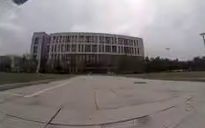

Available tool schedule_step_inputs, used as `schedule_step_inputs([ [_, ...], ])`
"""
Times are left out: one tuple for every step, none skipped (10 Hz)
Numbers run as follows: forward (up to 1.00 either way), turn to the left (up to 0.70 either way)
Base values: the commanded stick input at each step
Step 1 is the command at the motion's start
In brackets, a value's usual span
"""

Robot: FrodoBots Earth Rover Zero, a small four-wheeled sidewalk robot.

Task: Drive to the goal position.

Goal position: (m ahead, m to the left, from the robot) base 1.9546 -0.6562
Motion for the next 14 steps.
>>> schedule_step_inputs([
  [0.70, 0.00],
  [0.70, 0.00],
  [0.70, 0.00],
  [0.70, 0.00],
  [0.70, 0.00],
  [0.70, 0.00],
  [0.70, 0.00],
  [0.70, 0.00],
  [0.70, 0.00],
  [0.70, 0.00],
  [0.70, 0.00],
  [0.70, 0.00],
  [0.70, 0.00],
  [0.70, 0.00],
])
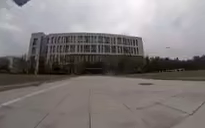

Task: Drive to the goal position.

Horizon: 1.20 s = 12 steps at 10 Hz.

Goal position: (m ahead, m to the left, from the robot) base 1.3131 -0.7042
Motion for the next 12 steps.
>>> schedule_step_inputs([
  [0.70, 0.00],
  [0.70, 0.10],
  [0.70, 0.26],
  [0.70, 0.35],
  [0.70, 0.00],
  [0.70, 0.00],
  [0.70, 0.00],
  [0.70, 0.00],
  [0.70, 0.00],
  [0.70, 0.00],
  [0.70, 0.00],
  [0.70, 0.00],
])
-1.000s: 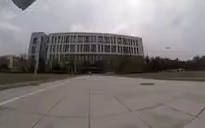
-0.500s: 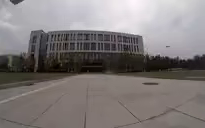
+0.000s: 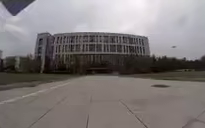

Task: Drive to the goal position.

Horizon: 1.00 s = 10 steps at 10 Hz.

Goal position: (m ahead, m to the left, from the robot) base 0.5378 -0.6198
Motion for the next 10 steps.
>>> schedule_step_inputs([
  [0.70, 0.00],
  [0.70, 0.00],
  [0.70, 0.00],
  [0.70, 0.00],
  [0.70, 0.00],
  [0.70, 0.00],
  [0.70, 0.00],
  [0.70, 0.00],
  [0.70, 0.00],
  [0.70, 0.00],
])
